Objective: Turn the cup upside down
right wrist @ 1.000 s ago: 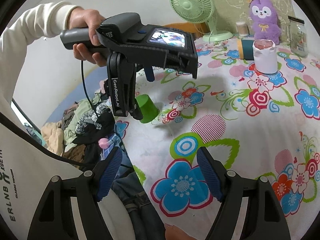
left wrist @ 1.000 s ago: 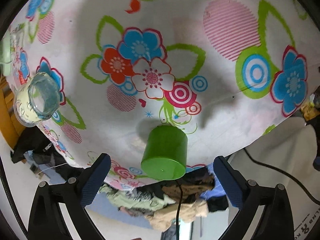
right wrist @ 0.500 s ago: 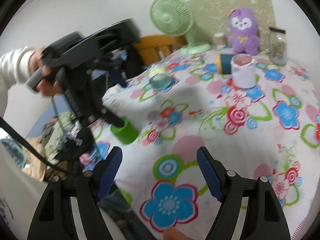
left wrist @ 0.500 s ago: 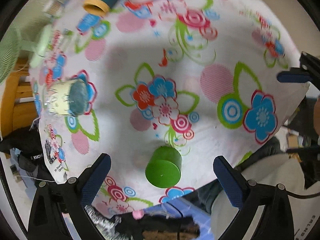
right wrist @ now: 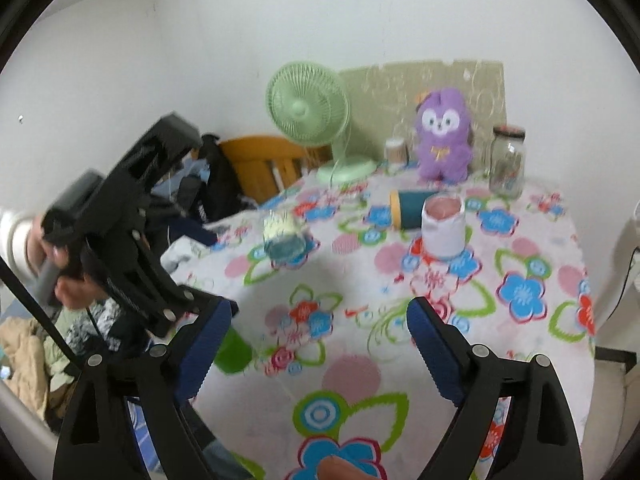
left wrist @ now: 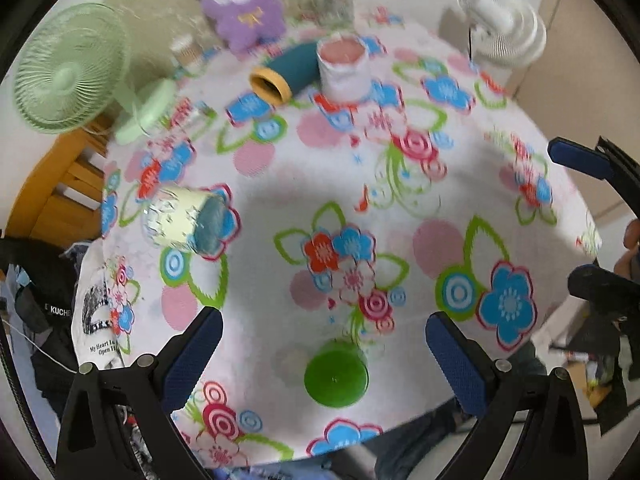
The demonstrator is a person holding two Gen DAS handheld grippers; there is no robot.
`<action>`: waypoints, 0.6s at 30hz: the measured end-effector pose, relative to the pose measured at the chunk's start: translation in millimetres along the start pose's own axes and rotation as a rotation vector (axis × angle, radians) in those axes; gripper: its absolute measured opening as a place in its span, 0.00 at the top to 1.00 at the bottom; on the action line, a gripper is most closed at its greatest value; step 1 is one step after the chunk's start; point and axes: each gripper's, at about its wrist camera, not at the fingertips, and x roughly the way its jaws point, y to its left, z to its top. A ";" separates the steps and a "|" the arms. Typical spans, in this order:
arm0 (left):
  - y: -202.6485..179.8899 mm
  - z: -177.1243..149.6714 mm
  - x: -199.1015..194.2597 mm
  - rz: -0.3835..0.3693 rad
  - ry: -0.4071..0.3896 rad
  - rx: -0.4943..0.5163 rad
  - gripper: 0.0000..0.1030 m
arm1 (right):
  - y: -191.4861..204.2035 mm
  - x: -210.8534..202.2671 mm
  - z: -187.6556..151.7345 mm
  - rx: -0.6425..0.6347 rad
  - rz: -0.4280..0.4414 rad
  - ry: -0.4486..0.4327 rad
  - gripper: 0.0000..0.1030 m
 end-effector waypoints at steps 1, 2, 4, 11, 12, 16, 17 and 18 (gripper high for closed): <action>2.4 -2.3 -3.2 -0.006 -0.033 -0.021 0.01 | 2.2 -1.5 1.9 -0.003 -0.008 -0.011 0.10; 4.1 -4.0 -5.3 -0.013 -0.055 -0.037 0.01 | 6.6 -4.3 4.7 -0.010 -0.029 -0.034 0.09; 8.8 -8.0 -11.3 -0.029 -0.111 -0.075 0.01 | 13.1 -9.1 7.9 -0.024 -0.059 -0.067 0.06; 26.1 -27.2 -31.2 -0.060 -0.285 -0.197 0.01 | 37.9 -21.9 16.9 -0.050 -0.089 -0.133 0.04; 27.6 -29.6 -32.6 -0.059 -0.296 -0.205 0.01 | 40.0 -22.1 17.8 -0.052 -0.089 -0.137 0.04; 33.4 -41.0 -37.9 -0.030 -0.344 -0.239 0.01 | 49.9 -23.4 19.2 -0.055 -0.089 -0.154 0.04; 34.4 -43.6 -39.5 -0.025 -0.359 -0.245 0.01 | 52.0 -23.3 19.9 -0.055 -0.087 -0.158 0.04; 34.6 -46.5 -41.4 -0.020 -0.372 -0.248 0.01 | 53.7 -22.9 20.0 -0.059 -0.091 -0.162 0.04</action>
